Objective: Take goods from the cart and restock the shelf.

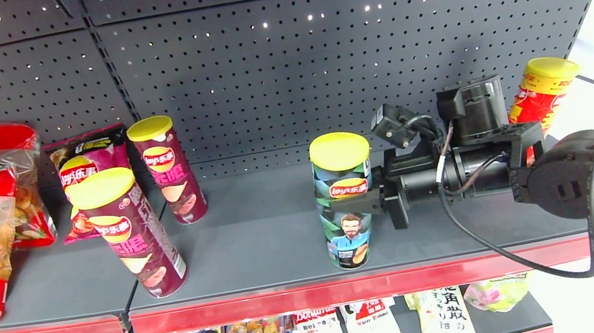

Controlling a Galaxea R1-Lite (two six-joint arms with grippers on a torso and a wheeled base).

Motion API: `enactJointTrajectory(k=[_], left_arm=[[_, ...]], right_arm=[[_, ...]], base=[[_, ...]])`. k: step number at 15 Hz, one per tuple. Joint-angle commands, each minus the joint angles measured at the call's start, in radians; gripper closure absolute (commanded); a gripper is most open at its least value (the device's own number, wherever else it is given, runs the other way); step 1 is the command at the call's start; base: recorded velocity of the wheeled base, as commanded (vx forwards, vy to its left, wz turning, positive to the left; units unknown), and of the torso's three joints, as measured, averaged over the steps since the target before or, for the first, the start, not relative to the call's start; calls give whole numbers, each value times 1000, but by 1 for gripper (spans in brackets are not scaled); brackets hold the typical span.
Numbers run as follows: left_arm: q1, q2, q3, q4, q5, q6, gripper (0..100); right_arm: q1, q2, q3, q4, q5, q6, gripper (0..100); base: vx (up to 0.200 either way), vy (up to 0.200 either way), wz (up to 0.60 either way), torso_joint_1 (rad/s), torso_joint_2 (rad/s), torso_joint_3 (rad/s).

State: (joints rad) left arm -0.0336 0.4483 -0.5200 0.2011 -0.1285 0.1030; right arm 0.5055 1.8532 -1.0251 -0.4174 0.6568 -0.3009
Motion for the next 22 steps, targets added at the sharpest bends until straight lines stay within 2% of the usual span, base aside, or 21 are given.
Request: enactJointTrajectory(k=[1,6,7,13,16,20,22], left_arm=[[0,1,0,0,0,0,100],[0,3,0,0,0,0,100],[0,3,2,0,0,0,100],[0,7,3,0,-2,0,100],[-2,9,3,0,-2,0,100],[-2,20,8,0,-23,0,100],[-2,41,8,-2,-25,0,100]], right_arm=[[4,-2,7,-3,1,-1,100],[4,6,16,-4,-8,-1,100],[4,9,19,-11,-17,-1,0],[-9,-17,26,-24,-37,9,0],[-35,-71,91,-24,-42,9,0],[-94,-255,272,-23,-59,11,0],[-145,-419,439,-23,-112,9,0]], base=[[0,0,0,0,0,0],[0,0,0,0,0,0],[0,0,0,0,0,0],[0,0,0,0,0,0],[0,0,0,0,0,0],[0,0,0,0,0,0],[0,0,0,0,0,0]])
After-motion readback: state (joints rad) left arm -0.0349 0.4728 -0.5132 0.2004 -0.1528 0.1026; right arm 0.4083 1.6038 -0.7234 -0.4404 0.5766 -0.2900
